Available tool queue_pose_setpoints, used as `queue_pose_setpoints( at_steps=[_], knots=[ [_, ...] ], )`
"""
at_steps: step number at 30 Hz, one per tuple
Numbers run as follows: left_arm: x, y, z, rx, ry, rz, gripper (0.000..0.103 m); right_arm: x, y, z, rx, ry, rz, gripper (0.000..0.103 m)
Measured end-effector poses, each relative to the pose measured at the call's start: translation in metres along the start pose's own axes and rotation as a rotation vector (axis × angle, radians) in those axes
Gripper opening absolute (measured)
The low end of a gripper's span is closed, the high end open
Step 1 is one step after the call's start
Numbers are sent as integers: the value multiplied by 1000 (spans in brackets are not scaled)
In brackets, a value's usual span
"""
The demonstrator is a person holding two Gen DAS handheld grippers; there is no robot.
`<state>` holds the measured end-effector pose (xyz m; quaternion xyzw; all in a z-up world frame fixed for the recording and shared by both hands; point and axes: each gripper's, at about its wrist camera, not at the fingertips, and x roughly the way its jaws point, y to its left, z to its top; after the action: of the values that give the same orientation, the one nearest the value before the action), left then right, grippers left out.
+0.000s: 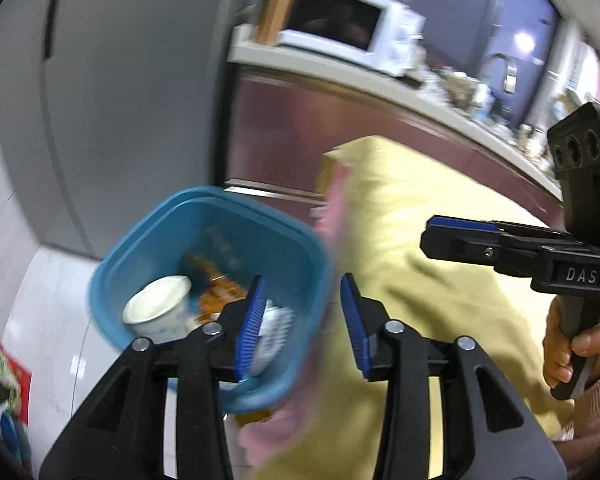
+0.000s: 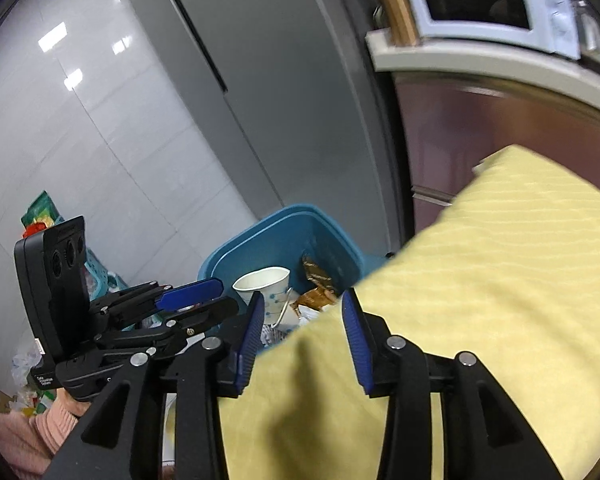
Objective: Collect trash
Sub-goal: 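Move both tools back over the table toward the green wrapper and peel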
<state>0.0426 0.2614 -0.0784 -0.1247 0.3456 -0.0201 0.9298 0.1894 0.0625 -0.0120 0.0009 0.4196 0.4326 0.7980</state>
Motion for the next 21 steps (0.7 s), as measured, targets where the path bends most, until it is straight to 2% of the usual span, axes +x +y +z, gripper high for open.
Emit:
queue_pose_setpoints(
  at_steps=[5, 11, 17, 21],
  knots=[
    [-4, -62, 5, 123, -16, -151, 47, -60, -22, -22, 36, -77, -64, 40],
    [16, -154, 6, 273, 27, -302, 48, -129, -63, -62, 140, -152, -197, 40],
    [41, -232, 1, 389, 91, -388, 48, -196, -108, -112, 281, -231, -349, 40],
    [61, -275, -2, 443, 136, -420, 48, -232, -133, -142, 370, -284, -442, 45]
  ],
)
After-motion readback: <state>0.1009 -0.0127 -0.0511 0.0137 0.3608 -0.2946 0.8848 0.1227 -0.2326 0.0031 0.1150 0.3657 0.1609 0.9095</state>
